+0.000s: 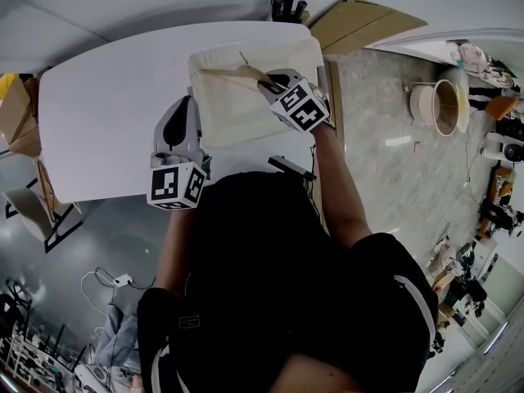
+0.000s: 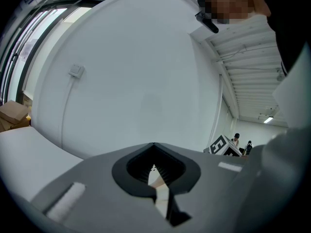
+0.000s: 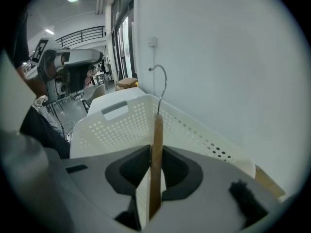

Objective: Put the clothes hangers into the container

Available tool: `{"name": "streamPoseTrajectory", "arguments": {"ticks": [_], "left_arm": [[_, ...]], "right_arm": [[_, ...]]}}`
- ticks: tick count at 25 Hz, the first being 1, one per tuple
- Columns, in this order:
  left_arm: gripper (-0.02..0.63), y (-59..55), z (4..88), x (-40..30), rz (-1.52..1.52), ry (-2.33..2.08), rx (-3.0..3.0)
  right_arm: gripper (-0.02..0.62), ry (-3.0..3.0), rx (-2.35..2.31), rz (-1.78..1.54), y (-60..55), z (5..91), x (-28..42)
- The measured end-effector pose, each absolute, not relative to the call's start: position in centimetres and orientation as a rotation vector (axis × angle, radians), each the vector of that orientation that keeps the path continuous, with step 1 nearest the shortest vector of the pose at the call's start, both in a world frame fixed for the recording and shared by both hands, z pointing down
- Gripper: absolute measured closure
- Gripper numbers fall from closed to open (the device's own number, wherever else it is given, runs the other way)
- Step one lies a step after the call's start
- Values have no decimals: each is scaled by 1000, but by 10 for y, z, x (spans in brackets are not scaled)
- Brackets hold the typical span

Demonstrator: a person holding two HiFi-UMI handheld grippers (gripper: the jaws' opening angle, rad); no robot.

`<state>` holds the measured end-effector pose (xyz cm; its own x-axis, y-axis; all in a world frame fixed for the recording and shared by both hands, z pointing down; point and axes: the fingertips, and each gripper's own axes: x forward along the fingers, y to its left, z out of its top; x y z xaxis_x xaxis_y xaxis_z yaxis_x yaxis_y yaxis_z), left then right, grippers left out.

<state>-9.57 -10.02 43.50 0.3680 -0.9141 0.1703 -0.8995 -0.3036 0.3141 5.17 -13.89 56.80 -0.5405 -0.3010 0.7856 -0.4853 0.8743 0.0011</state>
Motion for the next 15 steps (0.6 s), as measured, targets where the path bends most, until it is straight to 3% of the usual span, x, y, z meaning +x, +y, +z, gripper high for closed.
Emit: {"name": "streamPoseTrajectory", "arguments": {"ticks": [15], "left_arm": [[603,-102,436,-91,-52,-1585,2271]], "right_arm": [[508,-2159,614,300,-153,572,63]]}}
